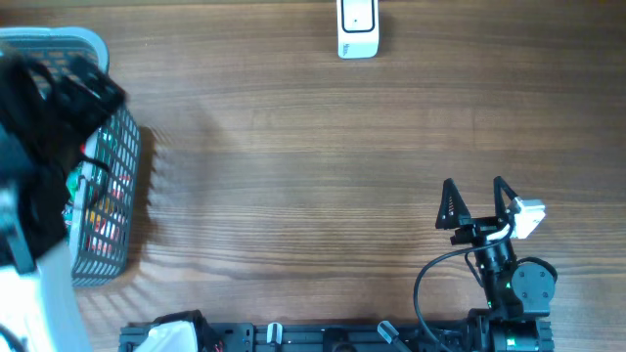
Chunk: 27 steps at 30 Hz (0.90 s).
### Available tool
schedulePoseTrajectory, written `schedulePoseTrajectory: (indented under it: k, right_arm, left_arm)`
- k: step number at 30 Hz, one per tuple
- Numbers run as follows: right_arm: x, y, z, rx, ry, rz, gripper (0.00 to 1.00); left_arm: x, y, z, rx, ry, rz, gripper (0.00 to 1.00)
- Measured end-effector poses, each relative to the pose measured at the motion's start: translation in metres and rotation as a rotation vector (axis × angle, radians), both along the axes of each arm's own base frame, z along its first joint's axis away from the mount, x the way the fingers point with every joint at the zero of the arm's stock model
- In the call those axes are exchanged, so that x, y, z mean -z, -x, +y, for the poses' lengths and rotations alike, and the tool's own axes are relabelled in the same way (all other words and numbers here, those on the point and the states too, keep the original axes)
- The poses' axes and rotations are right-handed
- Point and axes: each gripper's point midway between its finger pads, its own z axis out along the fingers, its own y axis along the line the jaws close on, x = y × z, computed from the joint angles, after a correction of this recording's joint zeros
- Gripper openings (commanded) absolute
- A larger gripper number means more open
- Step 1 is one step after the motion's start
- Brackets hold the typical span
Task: Scan the item barcode
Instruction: 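Reach the left gripper into the basket and grasp the sriracha bottle, then lift the sriracha bottle out and set it upright on the table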
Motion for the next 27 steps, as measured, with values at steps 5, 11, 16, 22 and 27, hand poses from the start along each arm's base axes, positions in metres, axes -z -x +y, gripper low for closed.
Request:
schedulePoseTrajectory:
  k: [5, 11, 16, 22, 27]
  right_arm:
    - [0.000, 0.000, 0.000, 0.000, 0.000, 0.000, 1.00]
    - [0.000, 0.000, 0.000, 0.000, 0.000, 0.000, 1.00]
    - [0.000, 0.000, 0.000, 0.000, 0.000, 0.000, 1.00]
    - [0.000, 0.000, 0.000, 0.000, 0.000, 0.000, 1.00]
    - [0.000, 0.000, 0.000, 0.000, 0.000, 0.000, 1.00]
  left_arm:
    - [0.040, 0.003, 0.065, -0.338, 0.127, 0.173, 1.00]
    - [0.105, 0.036, 0.111, -0.617, 0.312, 0.414, 1.00]
    - [0.140, 0.045, 0.121, -0.691, 0.404, 0.555, 1.00]
    - [0.193, 0.042, 0.114, -0.681, 0.477, 0.688, 1.00]
    - [0.233, 0.057, 0.100, -0.680, 0.524, 0.804, 1.00]
